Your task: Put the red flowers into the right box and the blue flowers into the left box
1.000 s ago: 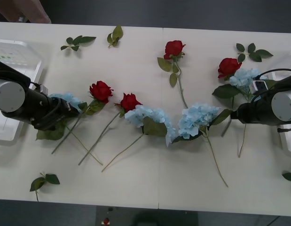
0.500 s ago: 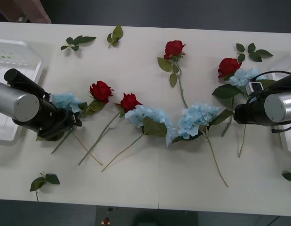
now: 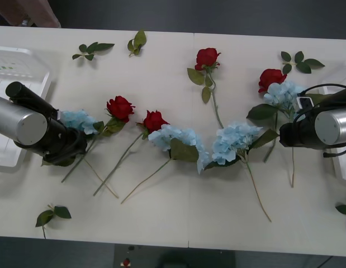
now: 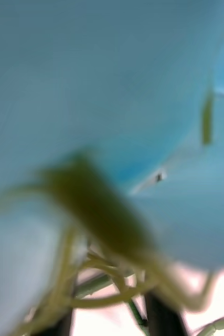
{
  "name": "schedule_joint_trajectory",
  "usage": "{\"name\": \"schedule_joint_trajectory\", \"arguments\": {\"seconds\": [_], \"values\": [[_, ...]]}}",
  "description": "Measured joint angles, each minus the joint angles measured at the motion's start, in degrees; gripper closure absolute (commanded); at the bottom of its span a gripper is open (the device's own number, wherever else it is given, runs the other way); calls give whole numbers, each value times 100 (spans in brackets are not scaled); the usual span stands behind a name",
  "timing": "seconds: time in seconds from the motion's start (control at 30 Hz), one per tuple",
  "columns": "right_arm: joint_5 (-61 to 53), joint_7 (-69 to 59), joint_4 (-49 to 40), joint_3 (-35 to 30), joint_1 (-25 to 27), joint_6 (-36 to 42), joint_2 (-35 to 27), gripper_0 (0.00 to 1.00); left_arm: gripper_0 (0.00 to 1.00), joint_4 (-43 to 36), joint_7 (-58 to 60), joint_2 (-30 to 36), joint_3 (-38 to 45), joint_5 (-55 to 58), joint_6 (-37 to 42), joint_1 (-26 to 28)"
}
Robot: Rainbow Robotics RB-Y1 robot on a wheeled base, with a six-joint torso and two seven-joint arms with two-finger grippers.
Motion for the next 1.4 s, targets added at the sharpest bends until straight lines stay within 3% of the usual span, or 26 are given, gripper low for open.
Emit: {"name": "schedule_joint_trajectory", "arguments": {"seconds": [0.43, 0.73, 1.03, 1.23, 1.4], "values": [[-104, 195, -973, -789, 0, 1245, -325, 100, 100, -9, -7, 3, 255, -82, 99, 0], [-1020, 2112, -1153, -2173, 0, 1739, -334, 100, 100, -898, -64, 601, 1051, -153, 901, 0], [-2411, 3672, -1154, -2694, 0, 1739, -334, 100, 100, -1664, -69, 1257, 1921, -847, 1469, 0], [-3525, 4465, -1154, -2868, 0, 1622, -334, 100, 100, -1417, -381, 1451, 2490, -1671, 1496, 0], [-4424, 5008, -1156, -2874, 0, 1451, -334, 100, 100, -412, -1610, 1452, 2955, -1884, 1087, 0]]}}
